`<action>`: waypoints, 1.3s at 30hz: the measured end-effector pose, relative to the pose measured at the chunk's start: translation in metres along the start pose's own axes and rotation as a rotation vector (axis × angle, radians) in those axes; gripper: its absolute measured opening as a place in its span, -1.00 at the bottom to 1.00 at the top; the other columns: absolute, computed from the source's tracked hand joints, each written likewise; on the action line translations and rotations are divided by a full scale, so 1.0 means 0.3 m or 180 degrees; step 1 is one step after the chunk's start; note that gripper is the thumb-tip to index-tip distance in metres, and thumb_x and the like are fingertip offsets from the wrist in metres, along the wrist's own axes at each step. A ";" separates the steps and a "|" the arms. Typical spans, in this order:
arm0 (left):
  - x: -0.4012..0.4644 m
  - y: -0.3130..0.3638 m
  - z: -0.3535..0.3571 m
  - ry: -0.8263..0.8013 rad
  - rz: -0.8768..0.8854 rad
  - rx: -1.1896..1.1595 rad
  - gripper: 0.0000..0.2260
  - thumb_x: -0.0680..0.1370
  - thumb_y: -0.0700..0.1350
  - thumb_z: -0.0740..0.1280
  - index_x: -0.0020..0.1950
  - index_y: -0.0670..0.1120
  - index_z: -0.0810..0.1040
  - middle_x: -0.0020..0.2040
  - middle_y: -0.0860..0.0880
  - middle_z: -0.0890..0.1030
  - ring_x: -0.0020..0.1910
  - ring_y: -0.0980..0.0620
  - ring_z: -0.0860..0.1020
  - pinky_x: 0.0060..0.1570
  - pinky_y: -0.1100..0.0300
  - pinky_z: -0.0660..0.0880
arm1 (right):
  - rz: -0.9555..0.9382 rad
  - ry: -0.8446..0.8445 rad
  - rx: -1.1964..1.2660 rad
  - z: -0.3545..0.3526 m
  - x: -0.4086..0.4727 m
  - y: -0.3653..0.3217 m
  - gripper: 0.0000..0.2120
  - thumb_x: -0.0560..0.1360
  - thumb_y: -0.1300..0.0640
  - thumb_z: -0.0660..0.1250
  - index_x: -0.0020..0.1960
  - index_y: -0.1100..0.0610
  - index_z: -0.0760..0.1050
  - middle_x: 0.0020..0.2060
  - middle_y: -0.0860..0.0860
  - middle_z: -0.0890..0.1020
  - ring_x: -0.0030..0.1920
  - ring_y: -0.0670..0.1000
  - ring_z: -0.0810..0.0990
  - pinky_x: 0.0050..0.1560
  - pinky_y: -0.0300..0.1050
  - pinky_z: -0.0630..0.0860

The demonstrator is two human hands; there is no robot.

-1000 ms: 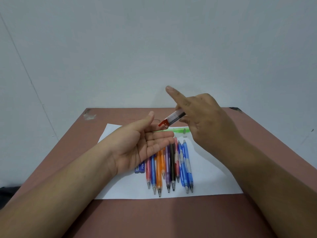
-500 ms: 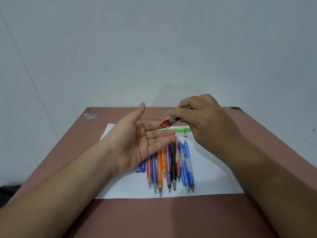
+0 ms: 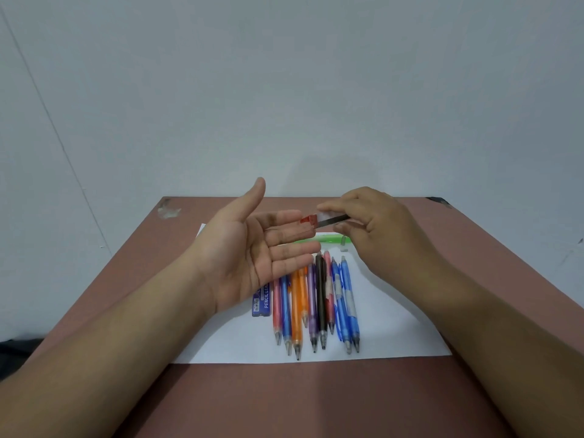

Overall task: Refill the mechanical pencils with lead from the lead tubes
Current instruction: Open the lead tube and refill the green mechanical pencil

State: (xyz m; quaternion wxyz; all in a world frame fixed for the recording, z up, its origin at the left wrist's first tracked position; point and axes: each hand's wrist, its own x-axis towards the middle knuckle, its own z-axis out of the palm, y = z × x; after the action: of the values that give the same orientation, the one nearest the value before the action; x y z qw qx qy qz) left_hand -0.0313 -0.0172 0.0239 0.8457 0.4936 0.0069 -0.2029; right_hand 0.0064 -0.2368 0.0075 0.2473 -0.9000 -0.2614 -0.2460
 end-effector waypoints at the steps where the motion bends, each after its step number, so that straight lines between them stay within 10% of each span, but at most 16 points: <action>1: 0.006 -0.002 0.001 0.0146 0.0116 0.0232 -0.38 0.58 0.31 0.22 0.33 -0.21 0.51 0.20 -0.24 0.66 0.16 -0.26 0.66 0.17 -0.10 0.60 | 0.0083 -0.0004 0.0083 -0.001 0.000 -0.002 -0.67 0.61 0.17 0.35 0.32 -0.13 0.58 0.05 -0.13 0.58 0.12 -0.05 0.51 0.09 -0.04 0.57; 6: 0.010 -0.033 -0.010 0.1006 0.1184 0.2467 -0.60 0.56 0.34 0.24 0.07 0.06 0.64 -0.01 0.13 0.72 -0.03 0.11 0.69 0.07 0.03 0.62 | 0.0365 -0.0018 0.0444 -0.012 -0.004 -0.013 -0.68 0.61 0.17 0.35 0.30 -0.13 0.59 0.00 -0.19 0.55 0.13 -0.10 0.51 0.03 -0.20 0.57; 10: -0.024 -0.031 0.000 0.1191 0.1723 0.3283 -0.81 0.58 0.19 0.31 0.00 0.11 0.58 -0.15 0.20 0.66 -0.15 0.46 0.56 -0.40 0.50 0.42 | 0.0475 -0.0038 0.0536 -0.017 -0.005 -0.011 -0.67 0.61 0.18 0.35 0.29 -0.15 0.58 0.03 -0.21 0.55 0.13 -0.15 0.51 -0.04 -0.43 0.46; 13: -0.023 -0.023 0.000 0.1170 0.1781 0.3571 -0.85 0.54 0.18 0.37 0.03 0.16 0.57 -0.01 0.24 0.63 -0.08 0.29 0.61 -0.46 0.47 0.43 | 0.0533 -0.0045 0.0588 -0.021 -0.004 -0.014 -0.67 0.62 0.17 0.34 0.30 -0.15 0.58 0.03 -0.22 0.54 0.14 -0.16 0.50 -0.12 -0.49 0.48; 21: 0.003 -0.021 -0.027 0.1140 0.2246 0.4224 -0.86 0.49 0.14 0.45 -0.01 0.22 0.55 0.03 0.31 0.50 0.07 0.26 0.49 0.13 0.13 0.54 | 0.0608 -0.0055 0.0714 -0.027 -0.008 -0.021 -0.68 0.62 0.15 0.34 0.30 -0.17 0.57 0.04 -0.24 0.54 0.13 -0.25 0.49 -0.15 -0.51 0.48; 39: 0.004 -0.010 -0.026 0.1312 0.2561 0.4442 -0.91 0.51 0.18 0.32 -0.17 0.29 0.45 -0.03 0.38 0.44 0.16 0.22 0.42 0.14 0.17 0.39 | 0.0644 -0.0006 0.0671 -0.027 -0.006 -0.012 -0.66 0.60 0.18 0.37 0.31 -0.12 0.58 0.04 -0.22 0.56 0.09 -0.29 0.50 -0.11 -0.56 0.43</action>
State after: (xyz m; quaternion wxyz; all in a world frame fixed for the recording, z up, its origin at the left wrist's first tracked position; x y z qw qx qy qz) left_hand -0.0299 -0.0123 0.0171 0.3350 0.8967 -0.1427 0.2517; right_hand 0.0004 -0.2394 0.0137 0.3638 -0.8910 -0.1940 -0.1902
